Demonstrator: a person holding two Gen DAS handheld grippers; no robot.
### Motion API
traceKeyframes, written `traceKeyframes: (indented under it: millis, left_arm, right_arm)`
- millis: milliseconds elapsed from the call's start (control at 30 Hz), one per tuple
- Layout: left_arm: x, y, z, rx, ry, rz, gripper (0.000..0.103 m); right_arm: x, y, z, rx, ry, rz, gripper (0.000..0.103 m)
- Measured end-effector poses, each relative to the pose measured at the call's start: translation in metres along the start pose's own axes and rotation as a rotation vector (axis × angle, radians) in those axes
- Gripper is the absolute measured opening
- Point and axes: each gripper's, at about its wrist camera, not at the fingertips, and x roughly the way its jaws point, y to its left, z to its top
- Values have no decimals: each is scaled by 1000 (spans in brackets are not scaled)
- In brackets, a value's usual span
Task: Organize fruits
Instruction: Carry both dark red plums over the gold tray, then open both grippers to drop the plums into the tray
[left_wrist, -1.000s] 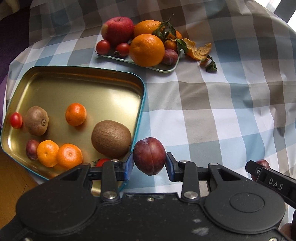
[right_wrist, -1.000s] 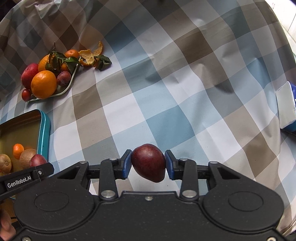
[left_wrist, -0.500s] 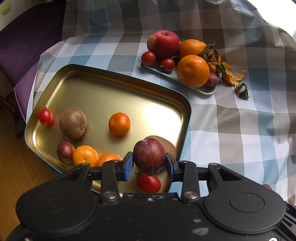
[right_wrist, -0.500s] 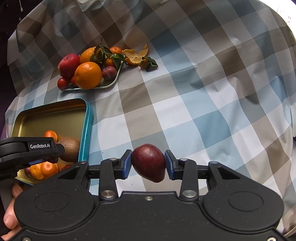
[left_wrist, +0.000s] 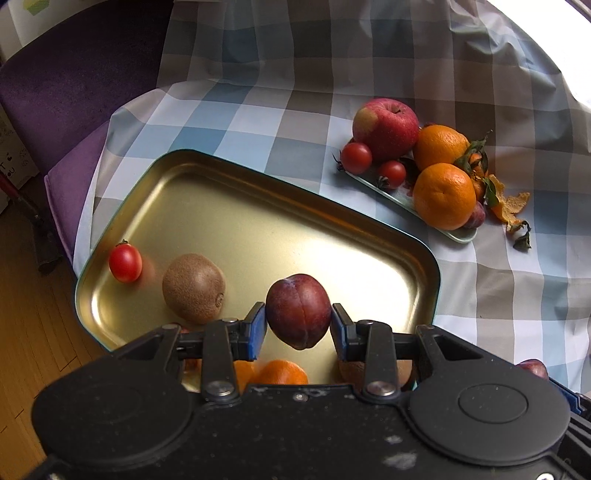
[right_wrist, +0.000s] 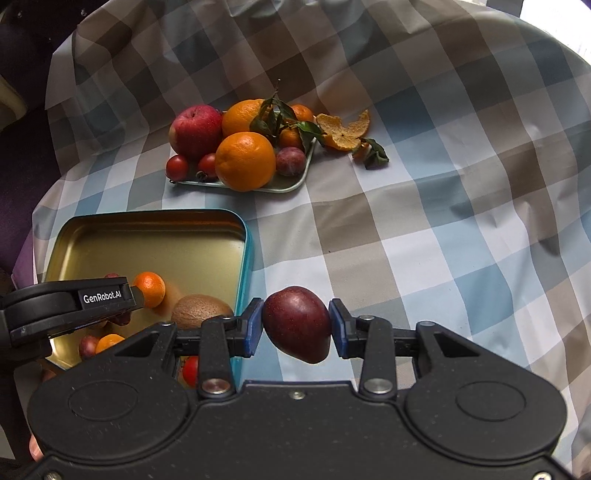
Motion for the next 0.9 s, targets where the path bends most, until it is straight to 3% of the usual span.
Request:
traceKeyframes:
  millis: [233,533,667,900]
  left_arm:
    - [9,29,12,-52,0,-5,36]
    - [8,37,12,-11,-61,30,37]
    - [2,39,12,7,-97,10,49]
    - [-1,37,9,46,-113,10,50]
  right_arm:
    - [5,32,26,-57,-29,21,47]
    - [14,70,38,-142,-65,12,47]
    - [15,77,39,-160,-92,36,47]
    - [22,80,40,-159,-62,30,47]
